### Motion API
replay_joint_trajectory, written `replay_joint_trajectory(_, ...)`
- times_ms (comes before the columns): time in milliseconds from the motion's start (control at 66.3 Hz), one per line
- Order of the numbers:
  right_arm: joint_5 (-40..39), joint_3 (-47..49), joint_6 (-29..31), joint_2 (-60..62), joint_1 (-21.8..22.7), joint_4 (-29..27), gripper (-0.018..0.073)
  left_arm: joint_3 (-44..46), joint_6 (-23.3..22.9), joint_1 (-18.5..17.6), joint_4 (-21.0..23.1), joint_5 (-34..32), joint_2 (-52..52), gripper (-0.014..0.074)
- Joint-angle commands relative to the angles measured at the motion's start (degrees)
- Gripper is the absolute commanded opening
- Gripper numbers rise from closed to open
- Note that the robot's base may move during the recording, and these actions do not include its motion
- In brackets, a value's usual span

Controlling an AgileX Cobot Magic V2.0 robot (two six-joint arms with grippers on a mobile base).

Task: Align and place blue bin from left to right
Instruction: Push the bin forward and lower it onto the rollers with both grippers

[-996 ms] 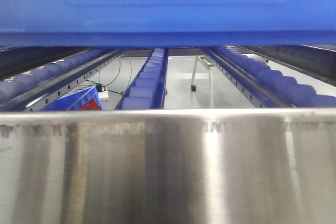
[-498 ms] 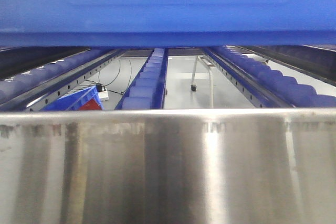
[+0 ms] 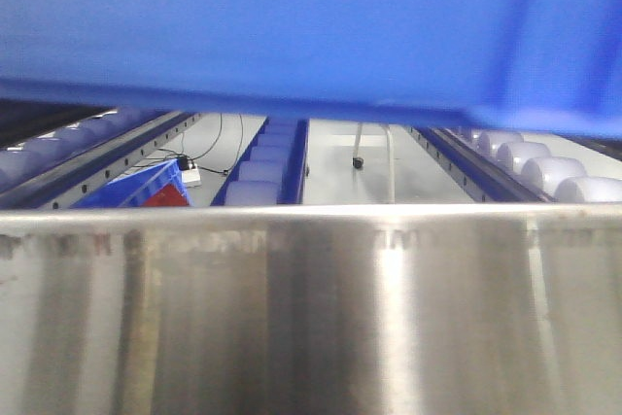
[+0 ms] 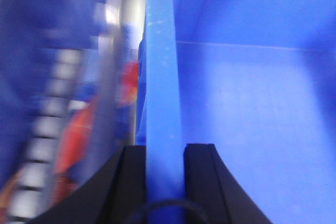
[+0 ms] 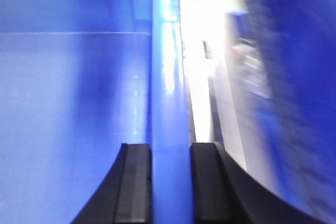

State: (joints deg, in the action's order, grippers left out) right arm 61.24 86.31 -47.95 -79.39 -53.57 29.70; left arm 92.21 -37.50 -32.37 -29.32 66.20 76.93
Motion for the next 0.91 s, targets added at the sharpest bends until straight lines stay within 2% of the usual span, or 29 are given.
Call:
replay_joint_trajectory(0, -8.01, 0.91, 0.1, -0.87, 0.35, 0.48, -0.0076, 0.71, 0.93, 0.08, 4.42, -7.8, 1.64, -0.0111)
replay_joint_trajectory(302, -7.77, 0.91, -0.13, -1.99, 2.26, 0.48, -0.0077, -6.46, 1.45, 0.13, 6.12, -14.85, 3.35, -0.0111)
replay_joint_trajectory(483, -7.71, 0.91, -0.13, -3.69, 2.48, -1.09, -0.0078, -6.98, 1.45, 0.13, 5.88, -15.26, 3.48, -0.0111)
replay_joint_trajectory(573, -7.71, 0.91, -0.13, -4.22, 2.48, -1.08, -0.0078, -6.98, 1.45, 0.37, 4.69, -15.11, 3.73, -0.0111)
replay_joint_trajectory(890, -7.71, 0.91, -0.13, -4.95, 2.48, -0.96, -0.0078, -6.98, 1.45, 0.75, 4.69, -15.18, 5.02, -0.0111)
